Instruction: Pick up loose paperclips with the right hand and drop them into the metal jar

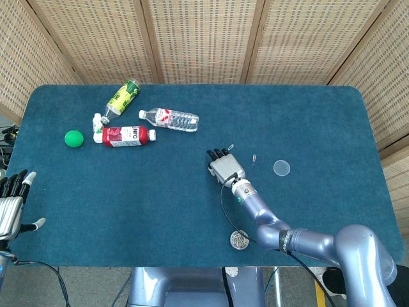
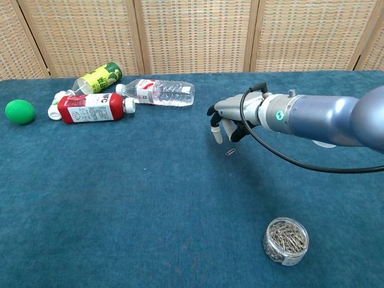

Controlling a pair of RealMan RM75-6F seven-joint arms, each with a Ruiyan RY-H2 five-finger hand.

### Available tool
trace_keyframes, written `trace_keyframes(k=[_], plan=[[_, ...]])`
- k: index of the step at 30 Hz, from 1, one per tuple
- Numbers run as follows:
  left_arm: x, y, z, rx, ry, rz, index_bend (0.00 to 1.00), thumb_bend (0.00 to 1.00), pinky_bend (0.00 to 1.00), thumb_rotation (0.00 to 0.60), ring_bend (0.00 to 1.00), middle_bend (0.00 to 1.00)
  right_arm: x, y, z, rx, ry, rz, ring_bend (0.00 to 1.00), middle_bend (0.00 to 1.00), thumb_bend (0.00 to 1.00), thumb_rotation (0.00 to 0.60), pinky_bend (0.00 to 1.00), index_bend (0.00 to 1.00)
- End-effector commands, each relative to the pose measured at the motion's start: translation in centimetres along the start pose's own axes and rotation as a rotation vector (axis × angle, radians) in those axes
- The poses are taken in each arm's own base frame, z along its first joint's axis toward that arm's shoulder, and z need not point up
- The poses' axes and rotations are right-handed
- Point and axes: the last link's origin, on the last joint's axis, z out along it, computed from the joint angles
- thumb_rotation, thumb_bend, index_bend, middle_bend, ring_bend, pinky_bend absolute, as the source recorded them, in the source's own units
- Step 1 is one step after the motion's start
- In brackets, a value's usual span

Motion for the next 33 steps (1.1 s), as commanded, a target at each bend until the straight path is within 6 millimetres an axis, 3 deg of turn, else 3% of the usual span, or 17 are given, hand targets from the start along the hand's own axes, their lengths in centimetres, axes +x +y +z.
trace_keyframes(k=[1,17,33], plan=[[0.0,0.0,0.0,0.001,-0.001,0.001,0.00,0.00,0.00,0.600,0.00,0.00,-0.3,-0.1,0.4,-0.004,-0.011,-0.004,0.00,0.03,1.00,0.600,0.10,0.44],[-0.2,-0.2,0.2,0.010,-0.007,0.000,0.00,0.00,0.00,0.600,0.00,0.00,-1.7,0.7,0.9,-0.038,-0.040,-0.037,0.00,0.03,1.00,0.600,0.10,0.44],[-0.2,-0.2,0.2,0.013,-0.005,0.004,0.00,0.00,0.00,0.600,0.00,0.00,-3.1,1.6,-1.3,-0.023,-0.085,-0.100,0.00,0.03,1.00,0.600,0.10,0.44]])
